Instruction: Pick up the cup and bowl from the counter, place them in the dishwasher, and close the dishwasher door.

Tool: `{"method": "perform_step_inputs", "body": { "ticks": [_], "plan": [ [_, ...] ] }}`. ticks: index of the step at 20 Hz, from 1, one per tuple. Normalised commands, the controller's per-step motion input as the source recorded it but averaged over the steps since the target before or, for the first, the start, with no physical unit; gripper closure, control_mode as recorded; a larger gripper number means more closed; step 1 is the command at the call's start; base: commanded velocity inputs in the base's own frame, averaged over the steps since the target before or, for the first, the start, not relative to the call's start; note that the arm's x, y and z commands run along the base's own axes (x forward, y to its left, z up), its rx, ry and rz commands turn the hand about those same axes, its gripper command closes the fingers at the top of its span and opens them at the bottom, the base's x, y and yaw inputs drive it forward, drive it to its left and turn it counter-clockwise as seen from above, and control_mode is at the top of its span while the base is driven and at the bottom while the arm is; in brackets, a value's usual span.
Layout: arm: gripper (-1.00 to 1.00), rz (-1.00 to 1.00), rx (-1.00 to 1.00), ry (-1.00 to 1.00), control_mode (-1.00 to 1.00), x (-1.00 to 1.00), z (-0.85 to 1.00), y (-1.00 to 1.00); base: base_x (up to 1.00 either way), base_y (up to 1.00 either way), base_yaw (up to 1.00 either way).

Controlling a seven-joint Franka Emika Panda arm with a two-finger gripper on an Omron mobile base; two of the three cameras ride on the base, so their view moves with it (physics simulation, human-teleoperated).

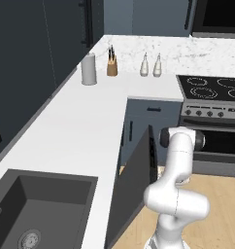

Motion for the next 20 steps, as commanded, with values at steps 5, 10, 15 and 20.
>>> {"method": "perform_step_inputs", "body": {
  "ticks": [5, 10, 15, 20],
  "plan": [
    [-1.00, -0.01, -0.34, 0.14, -1.00, 0.09, -0.01, 1.00, 0.00, 0.00, 0.00],
    [-1.00, 0.00, -0.37, 0.15, -1.00, 0.34, -0.03, 1.00, 0.00, 0.00, 0.00],
    [-1.00, 0.00, -0.13, 0.00, -1.00, 0.43, 0.00, 1.00, 0.00, 0.00, 0.00],
    [-1.00, 0.00, -0.01, -0.02, -1.00, 0.41, 0.00, 1.00, 0.00, 0.00, 0.00]
  ]
}}
